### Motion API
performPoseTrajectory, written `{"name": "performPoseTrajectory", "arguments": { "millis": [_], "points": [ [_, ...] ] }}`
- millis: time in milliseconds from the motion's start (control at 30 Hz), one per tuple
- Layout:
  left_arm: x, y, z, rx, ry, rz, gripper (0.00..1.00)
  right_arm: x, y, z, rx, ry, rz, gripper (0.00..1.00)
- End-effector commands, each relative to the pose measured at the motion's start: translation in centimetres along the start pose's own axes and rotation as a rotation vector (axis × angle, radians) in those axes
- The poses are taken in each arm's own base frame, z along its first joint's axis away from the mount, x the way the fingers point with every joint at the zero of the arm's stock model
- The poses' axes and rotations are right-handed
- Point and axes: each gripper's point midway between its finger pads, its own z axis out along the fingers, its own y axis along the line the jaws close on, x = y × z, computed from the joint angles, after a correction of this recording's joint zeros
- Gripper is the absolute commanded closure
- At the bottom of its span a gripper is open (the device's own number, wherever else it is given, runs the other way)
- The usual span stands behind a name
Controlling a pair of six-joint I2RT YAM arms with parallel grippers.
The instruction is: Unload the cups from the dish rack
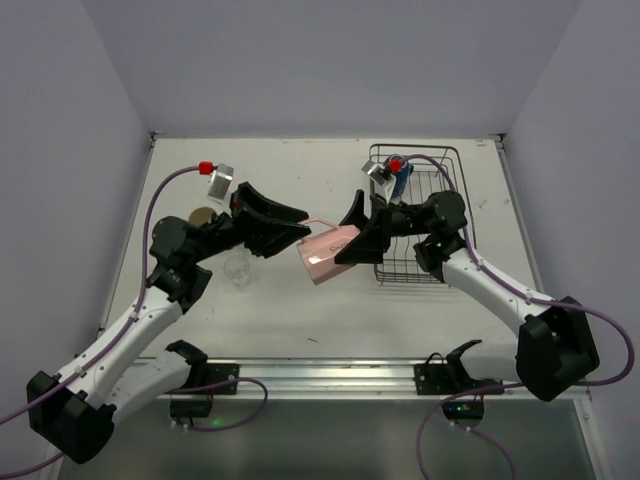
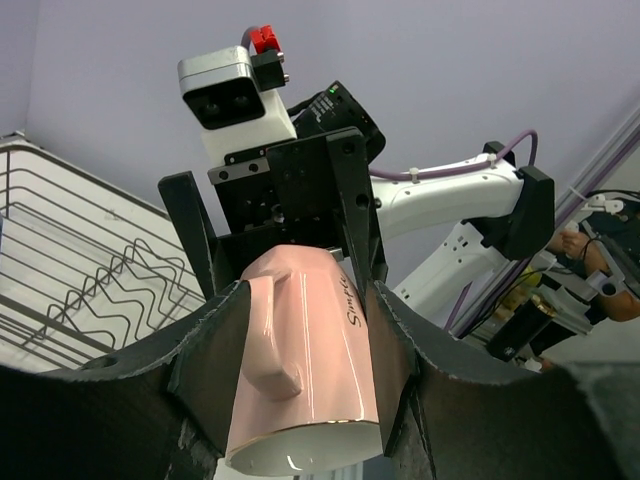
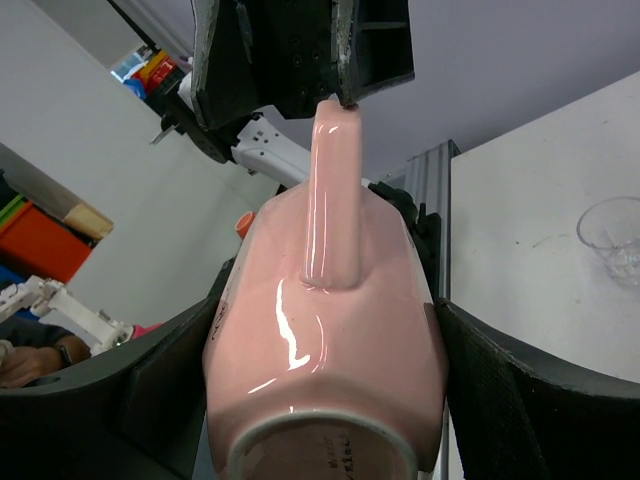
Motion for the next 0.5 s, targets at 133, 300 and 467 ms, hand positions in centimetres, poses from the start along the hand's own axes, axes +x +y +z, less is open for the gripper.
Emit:
{"name": "performPoseTrajectory", "arguments": {
  "millis": [133,300,467],
  "points": [
    [-0.3,0.1,0.6,-0.003,-0.021,0.012,0.46,-2.9,2.8,1.0,-0.036,-0.059,-0.153,1.00],
    [-0.4,0.3,0.7,-0.020,-0.028,0.012,0.46,-3.1,2.8,1.2,-0.021,-0.068,-0.164,1.00],
    [0.0,0.5,1.0,-0.033,-0.038,-0.006,0.47,-3.7,2.9,1.9,-0.024,-0.076,-0.171,1.00]
  ]
}}
